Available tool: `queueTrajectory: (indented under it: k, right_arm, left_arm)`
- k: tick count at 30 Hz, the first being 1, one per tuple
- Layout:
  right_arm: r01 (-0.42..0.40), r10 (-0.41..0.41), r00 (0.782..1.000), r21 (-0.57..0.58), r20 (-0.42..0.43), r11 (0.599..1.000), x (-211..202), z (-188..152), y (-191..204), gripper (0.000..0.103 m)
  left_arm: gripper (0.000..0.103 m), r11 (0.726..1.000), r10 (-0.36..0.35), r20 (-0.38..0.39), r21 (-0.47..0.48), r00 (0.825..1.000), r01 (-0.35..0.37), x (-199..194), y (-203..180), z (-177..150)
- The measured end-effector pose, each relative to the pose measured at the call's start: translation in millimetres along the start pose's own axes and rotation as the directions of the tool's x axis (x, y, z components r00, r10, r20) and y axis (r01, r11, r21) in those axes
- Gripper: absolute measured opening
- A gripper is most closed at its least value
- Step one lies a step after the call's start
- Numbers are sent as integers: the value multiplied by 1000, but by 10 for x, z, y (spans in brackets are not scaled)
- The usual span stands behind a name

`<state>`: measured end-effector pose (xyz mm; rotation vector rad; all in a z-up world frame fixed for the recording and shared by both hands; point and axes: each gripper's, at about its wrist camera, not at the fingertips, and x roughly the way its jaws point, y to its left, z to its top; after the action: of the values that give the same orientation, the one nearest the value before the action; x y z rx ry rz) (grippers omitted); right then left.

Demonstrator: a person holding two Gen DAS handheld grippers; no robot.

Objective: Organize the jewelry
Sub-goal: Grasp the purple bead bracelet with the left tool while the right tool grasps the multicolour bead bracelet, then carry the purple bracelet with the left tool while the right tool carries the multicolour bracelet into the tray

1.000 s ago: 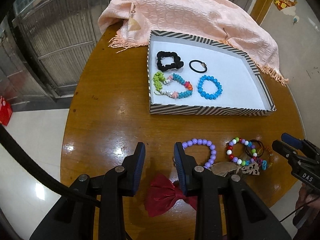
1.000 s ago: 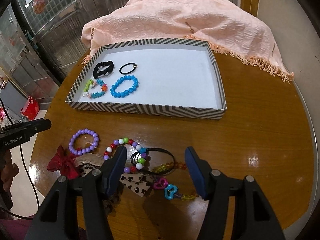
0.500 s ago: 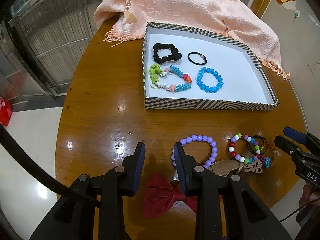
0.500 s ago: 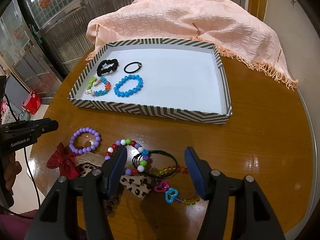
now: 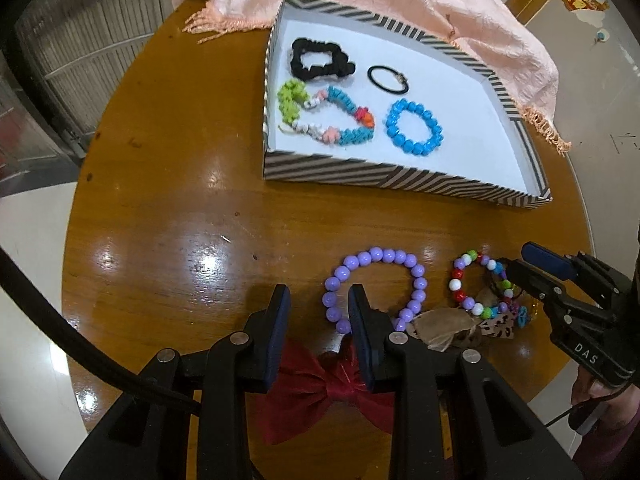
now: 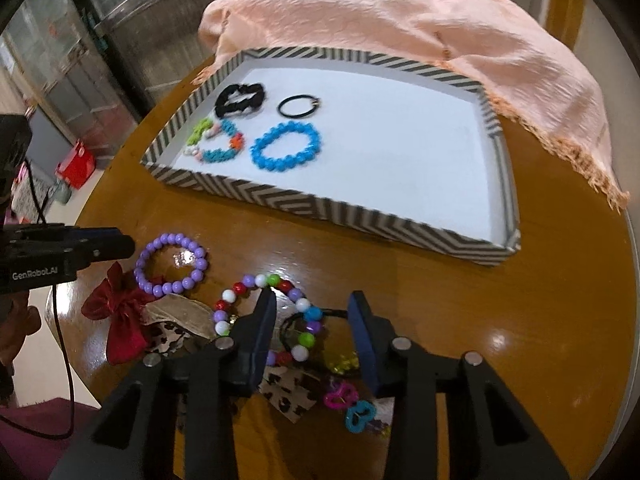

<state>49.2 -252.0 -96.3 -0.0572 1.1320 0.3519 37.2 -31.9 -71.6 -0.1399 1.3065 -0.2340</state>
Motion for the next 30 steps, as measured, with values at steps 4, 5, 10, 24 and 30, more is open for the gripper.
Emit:
queueTrajectory:
  k: [4,5,10,24,30]
  right_arm:
    - [-2,0,999,-44,-43,999,132,41,51,31]
    - [-6,4,999,-49,-49,999,151,49,55,31]
    - [-19,12,997,-81,-82,997,237,64,92,31]
    - [-22,13,996,-107,-88,994,336,59,87,9]
    - [-70,68,997,-43,-41,997,121,87,20,9]
  left_arm:
    - [23,1000,0,-15,-6,1000,0,58,5,15]
    - [23,1000,5,-18,-2,1000,-5,71,-6,17]
    - [23,1000,24,-34,18,999,-24,129,-45,10]
    - [5,985,92,-6,146,996,-90,248,-365,54]
    - [3,988,15,11,152,1000,-16,133,-386,117]
